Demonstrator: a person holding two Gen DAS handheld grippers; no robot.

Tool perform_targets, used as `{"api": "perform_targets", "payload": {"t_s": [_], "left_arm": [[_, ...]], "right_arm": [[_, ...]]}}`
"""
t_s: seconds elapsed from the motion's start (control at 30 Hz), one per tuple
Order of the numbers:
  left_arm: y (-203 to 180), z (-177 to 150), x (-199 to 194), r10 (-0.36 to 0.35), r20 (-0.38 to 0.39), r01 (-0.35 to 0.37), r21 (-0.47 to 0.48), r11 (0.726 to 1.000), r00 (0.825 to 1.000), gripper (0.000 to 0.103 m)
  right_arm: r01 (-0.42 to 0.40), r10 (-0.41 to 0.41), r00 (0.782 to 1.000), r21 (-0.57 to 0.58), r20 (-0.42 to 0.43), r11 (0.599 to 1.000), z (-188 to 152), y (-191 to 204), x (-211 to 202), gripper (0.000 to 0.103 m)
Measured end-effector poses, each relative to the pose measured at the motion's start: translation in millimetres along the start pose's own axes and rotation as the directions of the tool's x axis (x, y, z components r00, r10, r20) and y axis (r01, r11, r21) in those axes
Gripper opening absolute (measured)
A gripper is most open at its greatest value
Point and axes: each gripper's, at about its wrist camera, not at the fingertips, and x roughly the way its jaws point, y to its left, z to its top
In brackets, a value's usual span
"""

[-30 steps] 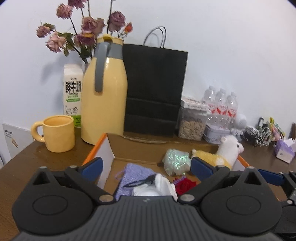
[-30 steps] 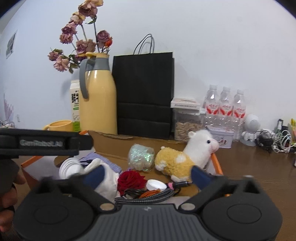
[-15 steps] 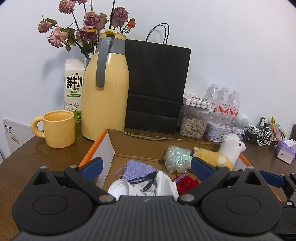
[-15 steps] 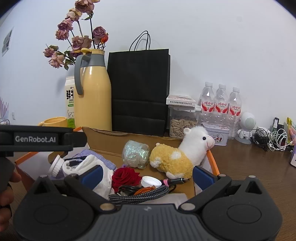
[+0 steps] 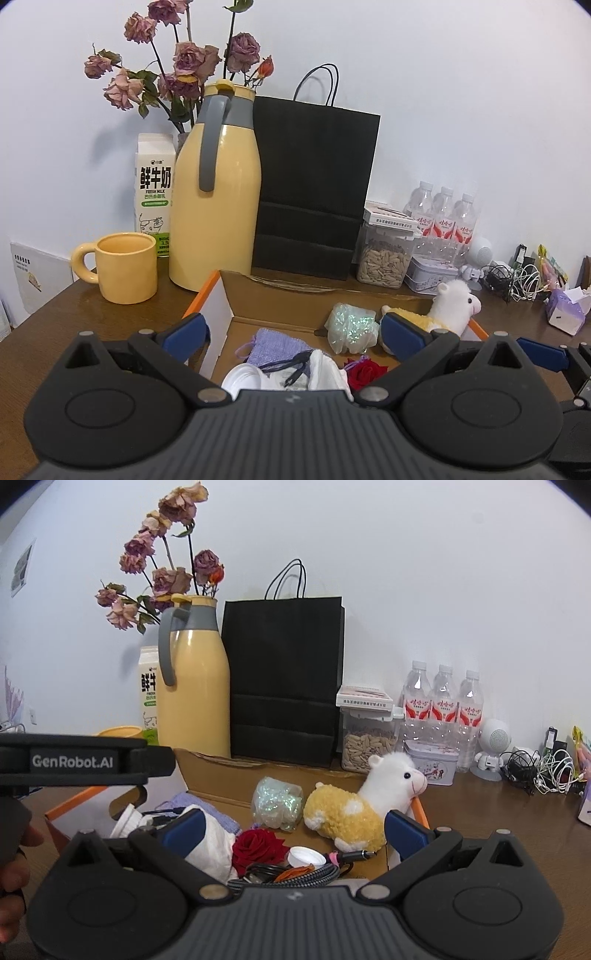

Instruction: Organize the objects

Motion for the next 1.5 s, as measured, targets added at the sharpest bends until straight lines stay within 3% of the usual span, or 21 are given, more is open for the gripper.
{"api": "perform_targets", "payload": {"t_s": [0.4,0.7,0.93,1.5], "left_arm": [[11,-13,-37,-0.001,-0.033,0.001,0.016,1.0,0.999,0.103],[18,-35,-60,-0.009,-0.118,0.015,0.048,0.999,0.993,0.103],[19,-52,-62,0.006,-0.183,0.007,0.067,0.998,0.983,0.103],[0,-72,-43,-0.017,-0.268,0.048,0.11,0.993,0.963,0.103]], "right_arm": [[-0.019,0.019,0.999,0.013,-0.04,1.0,-14,-9,-42,0.103],[-0.04,0.039,0.992,-0.008,-0.124,0.999,-45,-16,-72,0.103],[-0.026,0.028,0.983,0.014,-0.18,1.0,-62,-26,-69,0.103],[0.001,0.012,0.979,0.064,-0.202,0.998,-74,-34,-56,0.103]]}}
